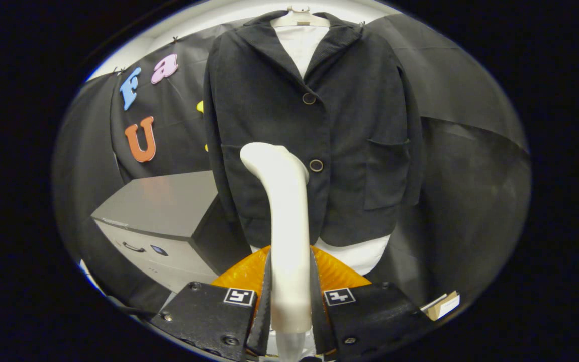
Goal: Iron the clothes twice with a garment steamer, once on the left side and once on the right side.
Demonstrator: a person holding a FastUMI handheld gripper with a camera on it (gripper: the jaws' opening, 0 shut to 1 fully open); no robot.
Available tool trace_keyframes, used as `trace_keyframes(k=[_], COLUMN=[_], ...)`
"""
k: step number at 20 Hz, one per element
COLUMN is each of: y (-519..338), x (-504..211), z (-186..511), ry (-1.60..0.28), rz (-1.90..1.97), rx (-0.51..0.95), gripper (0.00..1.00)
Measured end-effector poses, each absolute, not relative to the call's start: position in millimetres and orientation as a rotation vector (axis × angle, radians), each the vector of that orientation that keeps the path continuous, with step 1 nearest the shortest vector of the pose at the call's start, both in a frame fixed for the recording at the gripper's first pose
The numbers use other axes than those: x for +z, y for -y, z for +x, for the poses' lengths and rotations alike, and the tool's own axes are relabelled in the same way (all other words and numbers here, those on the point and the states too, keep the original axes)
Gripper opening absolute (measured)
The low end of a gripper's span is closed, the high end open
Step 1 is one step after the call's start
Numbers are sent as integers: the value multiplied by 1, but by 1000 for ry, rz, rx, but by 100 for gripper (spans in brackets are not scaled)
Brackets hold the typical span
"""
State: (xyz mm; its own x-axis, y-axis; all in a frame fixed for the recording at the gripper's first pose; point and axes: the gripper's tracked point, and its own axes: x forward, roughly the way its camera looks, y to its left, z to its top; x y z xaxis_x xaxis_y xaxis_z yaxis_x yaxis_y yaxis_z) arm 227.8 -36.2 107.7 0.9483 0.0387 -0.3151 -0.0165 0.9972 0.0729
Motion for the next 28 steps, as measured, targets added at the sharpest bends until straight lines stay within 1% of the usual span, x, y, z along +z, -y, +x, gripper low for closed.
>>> trace_keyframes(k=[9, 21, 28], y=[39, 41, 40], x=[92, 23, 6], z=[227, 227, 223], ry=[-323, -444, -484], rz=[76, 45, 46], rx=[25, -11, -17], gripper=[37, 37, 37])
